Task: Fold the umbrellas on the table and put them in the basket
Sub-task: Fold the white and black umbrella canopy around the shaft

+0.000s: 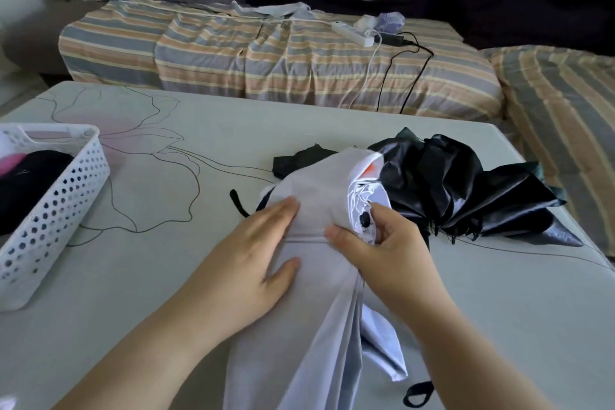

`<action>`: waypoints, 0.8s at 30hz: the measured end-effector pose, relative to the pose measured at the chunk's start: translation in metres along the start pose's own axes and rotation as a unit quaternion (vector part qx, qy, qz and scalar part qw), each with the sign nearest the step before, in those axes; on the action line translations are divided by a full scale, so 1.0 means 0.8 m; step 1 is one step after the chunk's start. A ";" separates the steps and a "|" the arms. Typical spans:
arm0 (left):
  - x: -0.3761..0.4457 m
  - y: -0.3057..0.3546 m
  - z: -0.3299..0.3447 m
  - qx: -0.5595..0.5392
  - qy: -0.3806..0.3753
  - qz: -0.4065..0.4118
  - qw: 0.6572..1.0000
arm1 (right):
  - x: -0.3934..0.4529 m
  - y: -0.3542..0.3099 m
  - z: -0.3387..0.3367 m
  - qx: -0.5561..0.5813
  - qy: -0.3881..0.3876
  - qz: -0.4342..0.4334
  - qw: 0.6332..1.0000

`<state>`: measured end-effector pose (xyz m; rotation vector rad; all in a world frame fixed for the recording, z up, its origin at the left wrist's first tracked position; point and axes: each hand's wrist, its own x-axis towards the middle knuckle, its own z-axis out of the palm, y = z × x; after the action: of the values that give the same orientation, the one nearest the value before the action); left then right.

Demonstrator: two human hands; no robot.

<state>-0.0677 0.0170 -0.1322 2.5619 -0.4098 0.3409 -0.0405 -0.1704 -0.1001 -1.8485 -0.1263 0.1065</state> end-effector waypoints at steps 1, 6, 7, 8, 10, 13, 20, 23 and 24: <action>0.003 0.000 0.001 -0.009 -0.006 -0.002 1.000 | -0.002 -0.001 0.001 -0.002 -0.013 -0.009 1.000; 0.007 0.002 -0.015 -0.090 -0.066 -0.046 0.993 | -0.012 0.001 0.007 -0.056 -0.085 -0.056 0.993; 0.007 0.003 -0.018 -0.097 -0.081 -0.053 0.991 | -0.014 0.000 0.006 -0.067 -0.100 -0.061 0.991; 0.007 0.006 -0.022 -0.100 -0.096 -0.061 0.989 | -0.016 -0.001 0.005 -0.073 -0.115 -0.067 0.988; 0.007 0.014 -0.029 -0.092 -0.124 -0.081 0.985 | -0.018 -0.004 0.001 -0.067 -0.133 -0.074 0.986; 0.007 0.023 -0.032 -0.081 -0.123 -0.106 0.983 | -0.019 -0.014 -0.003 -0.055 -0.136 -0.058 0.987; 0.008 0.035 -0.021 0.027 -0.050 -0.059 0.997 | -0.024 -0.034 0.009 -0.020 -0.038 -0.039 0.998; 0.009 0.040 -0.030 0.020 -0.039 -0.092 0.995 | -0.019 -0.035 0.006 -0.015 0.020 -0.070 0.997; 0.007 0.035 -0.033 0.020 -0.045 -0.107 0.993 | -0.017 -0.035 0.002 0.000 0.036 -0.074 0.997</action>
<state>-0.0769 0.0065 -0.0959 2.6359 -0.1597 0.1581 -0.0548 -0.1630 -0.0736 -1.8336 -0.2136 -0.0633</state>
